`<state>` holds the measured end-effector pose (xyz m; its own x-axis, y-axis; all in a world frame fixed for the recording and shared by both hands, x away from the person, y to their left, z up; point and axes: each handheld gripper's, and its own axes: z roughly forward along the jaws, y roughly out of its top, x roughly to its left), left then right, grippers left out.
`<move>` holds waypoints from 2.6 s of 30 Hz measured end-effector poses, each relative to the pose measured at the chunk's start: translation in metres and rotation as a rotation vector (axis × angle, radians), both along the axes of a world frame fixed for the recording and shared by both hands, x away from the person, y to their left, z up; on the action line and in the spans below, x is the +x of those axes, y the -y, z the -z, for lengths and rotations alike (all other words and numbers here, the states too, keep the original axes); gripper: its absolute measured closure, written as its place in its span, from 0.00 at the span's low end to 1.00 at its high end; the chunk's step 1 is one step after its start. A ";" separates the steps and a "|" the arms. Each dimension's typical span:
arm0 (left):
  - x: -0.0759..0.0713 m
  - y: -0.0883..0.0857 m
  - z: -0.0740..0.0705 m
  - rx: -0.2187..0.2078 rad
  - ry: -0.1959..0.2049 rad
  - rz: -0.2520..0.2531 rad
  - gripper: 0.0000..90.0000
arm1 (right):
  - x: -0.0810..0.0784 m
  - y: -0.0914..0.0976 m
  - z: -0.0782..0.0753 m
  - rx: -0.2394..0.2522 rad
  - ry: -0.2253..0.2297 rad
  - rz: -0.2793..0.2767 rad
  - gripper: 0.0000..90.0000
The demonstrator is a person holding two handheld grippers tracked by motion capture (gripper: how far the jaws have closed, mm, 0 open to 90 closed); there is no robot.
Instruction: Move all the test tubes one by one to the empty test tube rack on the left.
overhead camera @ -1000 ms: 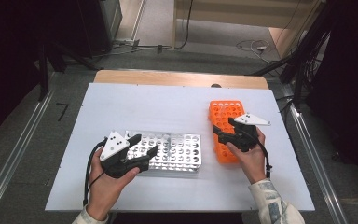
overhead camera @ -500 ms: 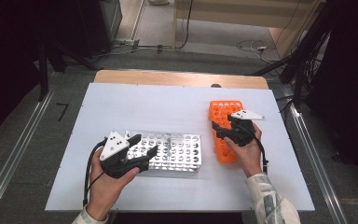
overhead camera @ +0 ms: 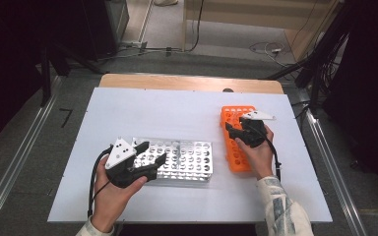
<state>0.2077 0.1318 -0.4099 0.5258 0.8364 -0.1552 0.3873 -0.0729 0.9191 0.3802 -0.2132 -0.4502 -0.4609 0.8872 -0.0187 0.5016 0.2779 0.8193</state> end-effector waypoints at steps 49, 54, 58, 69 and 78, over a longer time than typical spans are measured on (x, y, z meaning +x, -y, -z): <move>0.001 -0.001 0.000 -0.009 -0.011 0.002 0.32 | 0.011 0.008 -0.020 0.061 -0.041 -0.008 0.82; 0.000 0.000 -0.001 -0.008 -0.010 0.002 0.32 | 0.003 0.010 -0.028 0.062 -0.032 -0.025 0.82; 0.000 0.000 -0.001 -0.010 -0.010 0.000 0.32 | -0.005 0.012 -0.034 0.063 -0.020 -0.045 0.82; -0.001 0.003 -0.001 0.000 -0.012 0.006 0.32 | -0.038 0.016 -0.053 0.105 -0.001 -0.124 0.82; -0.002 0.007 -0.002 0.005 -0.014 0.012 0.31 | -0.066 0.014 -0.057 0.110 -0.023 -0.187 0.82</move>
<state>0.2057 0.1246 -0.4081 0.5334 0.8309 -0.1584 0.3990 -0.0821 0.9133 0.3139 -0.2267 -0.3929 -0.6171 0.7821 0.0861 0.4683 0.2771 0.8390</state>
